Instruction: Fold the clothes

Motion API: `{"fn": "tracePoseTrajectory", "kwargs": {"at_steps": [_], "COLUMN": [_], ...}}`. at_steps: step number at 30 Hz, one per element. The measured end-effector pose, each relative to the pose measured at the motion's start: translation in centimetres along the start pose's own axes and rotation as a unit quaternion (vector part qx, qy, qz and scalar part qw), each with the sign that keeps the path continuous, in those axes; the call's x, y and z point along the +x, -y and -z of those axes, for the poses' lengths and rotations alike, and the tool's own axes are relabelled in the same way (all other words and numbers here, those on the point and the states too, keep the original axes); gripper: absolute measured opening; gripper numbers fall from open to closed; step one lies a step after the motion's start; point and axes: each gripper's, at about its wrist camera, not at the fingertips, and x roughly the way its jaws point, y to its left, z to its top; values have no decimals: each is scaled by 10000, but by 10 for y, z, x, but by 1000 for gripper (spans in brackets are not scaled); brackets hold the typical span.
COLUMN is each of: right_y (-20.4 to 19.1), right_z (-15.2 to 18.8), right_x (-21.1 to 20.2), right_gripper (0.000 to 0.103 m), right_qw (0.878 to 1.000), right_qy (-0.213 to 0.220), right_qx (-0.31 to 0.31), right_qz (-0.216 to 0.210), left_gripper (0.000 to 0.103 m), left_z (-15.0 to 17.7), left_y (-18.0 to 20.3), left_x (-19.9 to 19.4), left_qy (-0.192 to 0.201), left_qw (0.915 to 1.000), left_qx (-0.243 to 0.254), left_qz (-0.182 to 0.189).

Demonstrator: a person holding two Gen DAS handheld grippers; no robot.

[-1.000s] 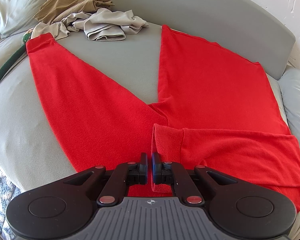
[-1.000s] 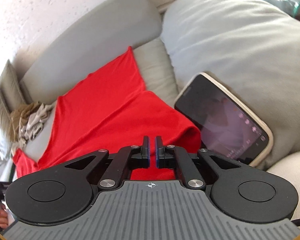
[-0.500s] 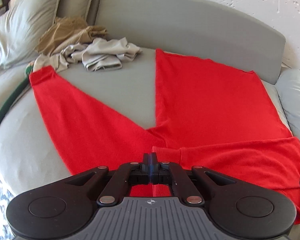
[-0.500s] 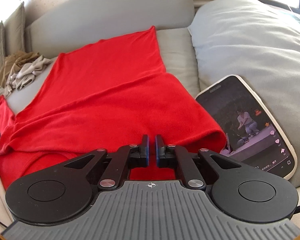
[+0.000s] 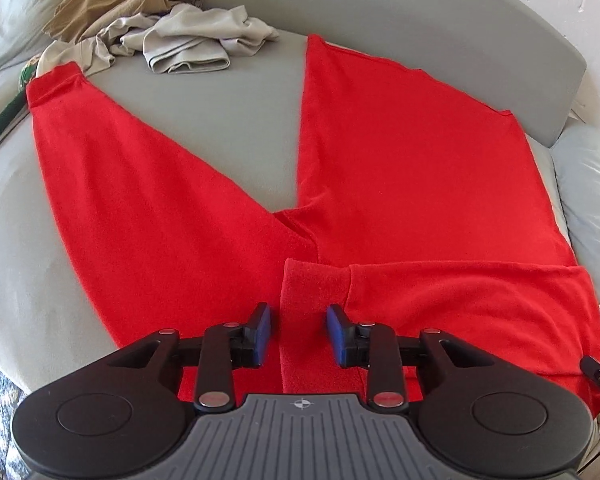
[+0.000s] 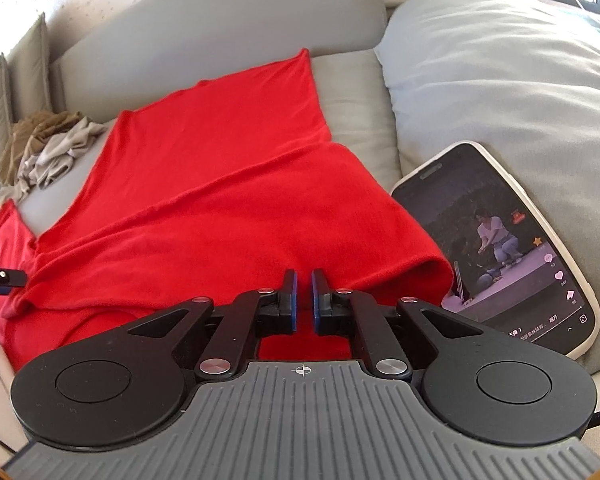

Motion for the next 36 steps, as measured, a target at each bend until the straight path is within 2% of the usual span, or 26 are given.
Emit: {"fn": "tracePoseTrajectory", "kwargs": {"at_steps": [2,3,4,8,10,12,14,15,17,19,21,23,26,27,28,29,30,32,33,36], "right_y": [0,0,1,1,1,0,-1,-1,-2,-4,-11,-20,-34,-41,-48,-54,-61,-75,-80,-87], "right_z": [1,0,0,0,-1,-1,0,0,0,0,1,3,5,3,1,-1,-3,-5,-5,-3], "right_x": [0,0,1,1,1,2,1,1,1,-1,-8,-18,-31,-29,-27,-23,-18,-8,-3,11], "right_gripper": [9,9,9,9,9,9,9,11,17,41,49,49,47,41,25,19,17,17,17,17], "right_qw": [10000,10000,10000,10000,10000,10000,10000,10000,9999,9995,9991,9986,9961,9950,9937,9927,9916,9877,9856,9809], "right_qy": [-4,-7,-10,-24,-33,-37,-37,-36,-37,-42,40,185,404,356,306,240,176,101,50,-192], "right_qx": [6,17,24,-9,0,-11,-36,-41,-54,-132,-298,-443,-757,-904,-1044,-1138,-1235,-1512,-1644,-1920], "right_qz": [-4,-11,-18,-31,-30,-20,-4,-12,-118,-283,-291,-202,-197,-239,-279,-310,-340,-384,-379,-236], "left_gripper": [11,6,5,4,4,5,12,14,23,33,33,30,27,27,26,24,23,19,18,19], "left_z": [0,1,1,7,5,0,-6,-8,-8,-5,1,10,22,24,25,25,24,22,22,20], "left_y": [2,3,4,14,16,16,12,10,10,11,19,29,44,51,57,63,67,69,69,66], "left_x": [1,1,1,-20,-22,-9,5,7,5,0,-11,-26,-33,-31,-26,-20,-14,1,10,13], "left_qy": [4,6,11,813,943,598,177,157,198,254,367,511,460,415,404,423,442,342,110,-89], "left_qw": [10000,10000,9999,9956,9941,9961,9972,9970,9962,9942,9897,9891,9955,9961,9961,9955,9947,9925,9910,9859], "left_qx": [51,77,105,469,505,464,314,267,290,325,401,491,641,676,710,761,807,924,974,1286], "left_qz": [36,54,71,-20,-197,-450,-660,-714,-797,-991,-1325,-1292,-530,-391,-333,-364,-459,-727,-911,-1064]}}
